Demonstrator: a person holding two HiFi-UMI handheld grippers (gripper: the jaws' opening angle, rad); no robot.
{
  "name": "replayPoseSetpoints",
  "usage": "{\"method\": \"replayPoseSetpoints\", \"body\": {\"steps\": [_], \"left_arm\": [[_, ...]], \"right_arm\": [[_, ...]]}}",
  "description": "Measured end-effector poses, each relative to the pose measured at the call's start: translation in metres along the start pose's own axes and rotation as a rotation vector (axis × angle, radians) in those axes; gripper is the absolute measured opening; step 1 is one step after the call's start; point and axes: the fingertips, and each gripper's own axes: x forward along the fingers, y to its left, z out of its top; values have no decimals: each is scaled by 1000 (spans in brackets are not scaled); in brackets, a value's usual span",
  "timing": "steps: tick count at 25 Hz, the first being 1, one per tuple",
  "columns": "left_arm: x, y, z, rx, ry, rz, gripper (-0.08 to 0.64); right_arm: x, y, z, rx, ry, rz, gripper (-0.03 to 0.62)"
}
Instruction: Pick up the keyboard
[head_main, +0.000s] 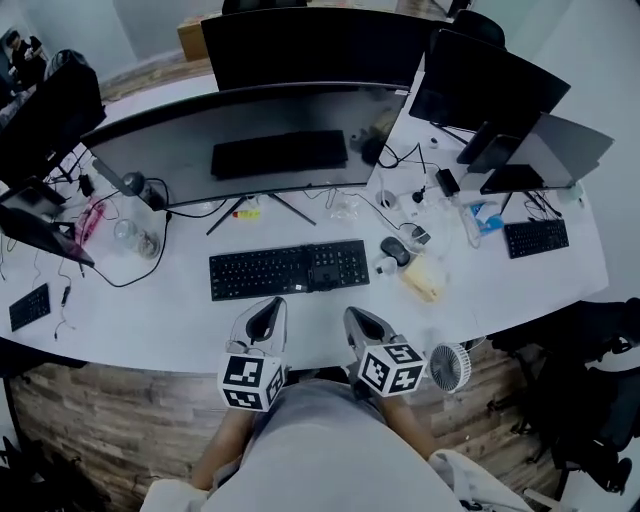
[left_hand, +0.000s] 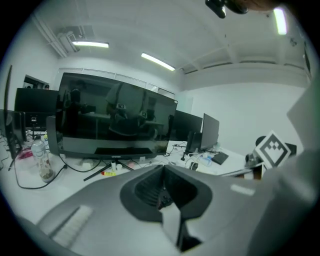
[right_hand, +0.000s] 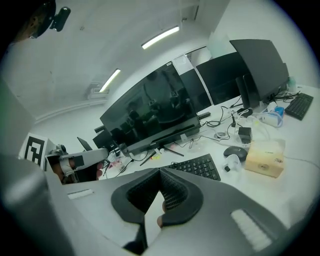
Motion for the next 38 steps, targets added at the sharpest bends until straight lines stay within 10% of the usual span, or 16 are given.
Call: {"method": "replayPoseSetpoints", "body": {"steps": [21,38], "left_arm": [[36,85,-10,80,95,-288,0],[97,106,-39,243,239,-324,0]], "right_arm": [[38,31,-40,213,-43,-188,0],[81,11,-60,374,40,-168,0]]}}
